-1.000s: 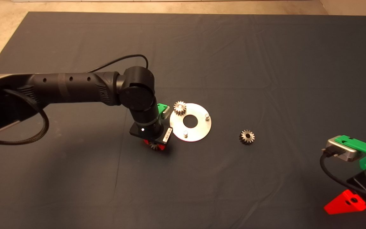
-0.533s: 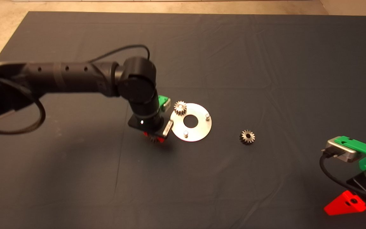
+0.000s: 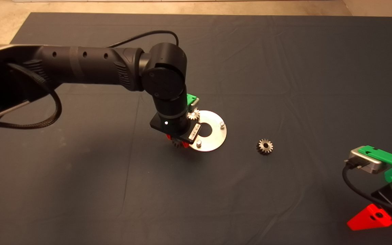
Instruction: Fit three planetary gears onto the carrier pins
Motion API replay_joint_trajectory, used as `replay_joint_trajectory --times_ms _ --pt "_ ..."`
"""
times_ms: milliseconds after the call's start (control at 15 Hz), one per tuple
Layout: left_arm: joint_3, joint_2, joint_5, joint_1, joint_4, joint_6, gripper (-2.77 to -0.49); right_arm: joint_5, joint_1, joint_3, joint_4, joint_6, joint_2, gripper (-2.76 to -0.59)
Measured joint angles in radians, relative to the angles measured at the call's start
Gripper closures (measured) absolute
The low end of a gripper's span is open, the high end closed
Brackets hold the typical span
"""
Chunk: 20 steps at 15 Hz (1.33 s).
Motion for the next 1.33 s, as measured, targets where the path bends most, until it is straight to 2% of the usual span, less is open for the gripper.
replay_joint_trajectory --times_ms 67,267,667,933,1133,1333 --pt "-0.008 0.017 -0.001 -0.003 -0.010 0.000 -0.81 0.000 0.000 0.000 0.000 0.000 0.000 -2.75" --pt "-0.030 0.058 -0.003 -0.011 -0.015 0.001 -0.80 -0.001 0.000 0.000 0.000 0.000 0.000 -2.75" --pt "-0.078 0.100 -0.002 -0.011 -0.029 0.018 -0.80 0.000 0.000 0.000 0.000 0.000 0.000 -2.75" --pt "-0.129 0.106 -0.002 -0.011 -0.038 0.035 -0.80 0.000 0.000 0.000 0.000 0.000 0.000 -2.75" --pt "-0.144 0.114 -0.002 -0.011 -0.048 0.034 -0.80 0.000 0.000 0.000 0.000 0.000 0.000 -2.75" --pt "-0.147 0.120 -0.003 -0.011 -0.056 0.000 -0.80 0.000 0.000 0.000 0.000 0.000 0.000 -2.75"
